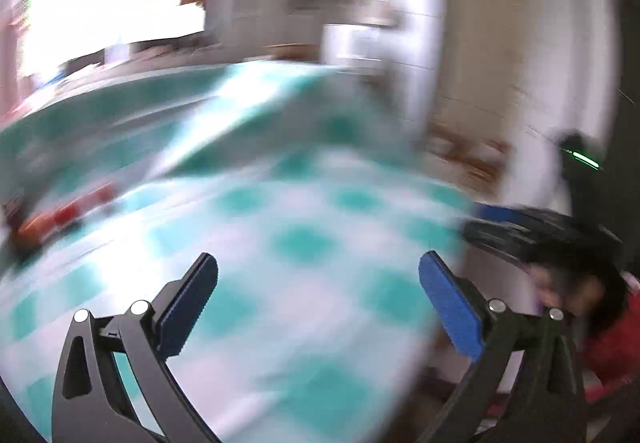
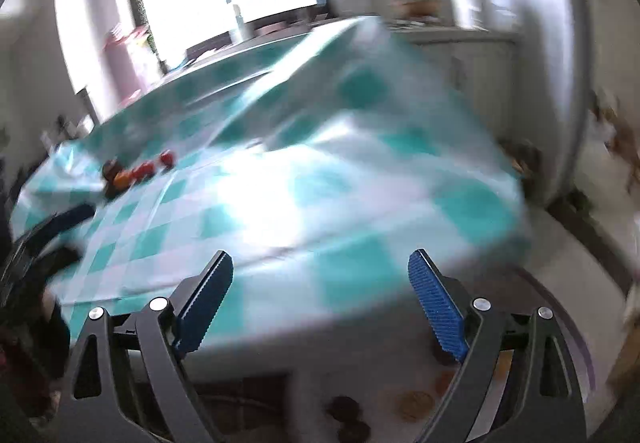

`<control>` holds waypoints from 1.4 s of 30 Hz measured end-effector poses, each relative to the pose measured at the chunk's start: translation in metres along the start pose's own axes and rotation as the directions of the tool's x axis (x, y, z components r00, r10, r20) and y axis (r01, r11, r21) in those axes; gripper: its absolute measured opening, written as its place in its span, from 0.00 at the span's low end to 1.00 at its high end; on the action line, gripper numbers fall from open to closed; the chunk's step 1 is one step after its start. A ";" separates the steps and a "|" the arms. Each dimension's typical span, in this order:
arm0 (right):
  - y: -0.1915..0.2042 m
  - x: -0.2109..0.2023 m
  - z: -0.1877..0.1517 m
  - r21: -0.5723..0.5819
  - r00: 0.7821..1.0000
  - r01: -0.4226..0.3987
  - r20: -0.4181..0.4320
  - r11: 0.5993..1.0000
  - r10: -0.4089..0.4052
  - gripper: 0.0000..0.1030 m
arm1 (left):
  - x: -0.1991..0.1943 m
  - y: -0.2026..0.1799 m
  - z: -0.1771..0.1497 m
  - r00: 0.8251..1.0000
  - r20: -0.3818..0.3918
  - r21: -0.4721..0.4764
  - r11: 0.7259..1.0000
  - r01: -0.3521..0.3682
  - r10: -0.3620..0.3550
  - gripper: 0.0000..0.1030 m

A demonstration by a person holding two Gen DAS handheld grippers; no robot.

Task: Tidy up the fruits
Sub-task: 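Move both open grippers back over the fruit row on the table, then grasp a red tomato with the right gripper while the left gripper grasps a dark brown fruit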

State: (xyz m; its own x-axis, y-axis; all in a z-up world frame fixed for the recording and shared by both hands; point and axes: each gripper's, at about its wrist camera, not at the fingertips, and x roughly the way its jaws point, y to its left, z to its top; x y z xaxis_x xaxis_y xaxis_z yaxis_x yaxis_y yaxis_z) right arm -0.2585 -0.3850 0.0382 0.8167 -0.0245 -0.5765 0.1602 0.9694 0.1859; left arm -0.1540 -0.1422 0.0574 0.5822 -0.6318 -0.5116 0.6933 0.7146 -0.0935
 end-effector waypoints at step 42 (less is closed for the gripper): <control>0.273 0.301 0.101 -0.143 0.929 -0.263 -0.304 0.954 0.211 0.37 | -0.072 0.275 -0.031 0.841 -0.173 -0.684 0.552 -0.477 0.513 0.98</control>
State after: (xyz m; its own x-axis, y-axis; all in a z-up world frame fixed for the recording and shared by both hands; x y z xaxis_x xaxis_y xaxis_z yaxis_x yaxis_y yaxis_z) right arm 0.0866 -0.1522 -0.0040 0.6239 0.2560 -0.7383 -0.1413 0.9662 0.2156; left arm -0.0188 0.1091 0.0418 0.7720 -0.1124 -0.6256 -0.1858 0.9013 -0.3913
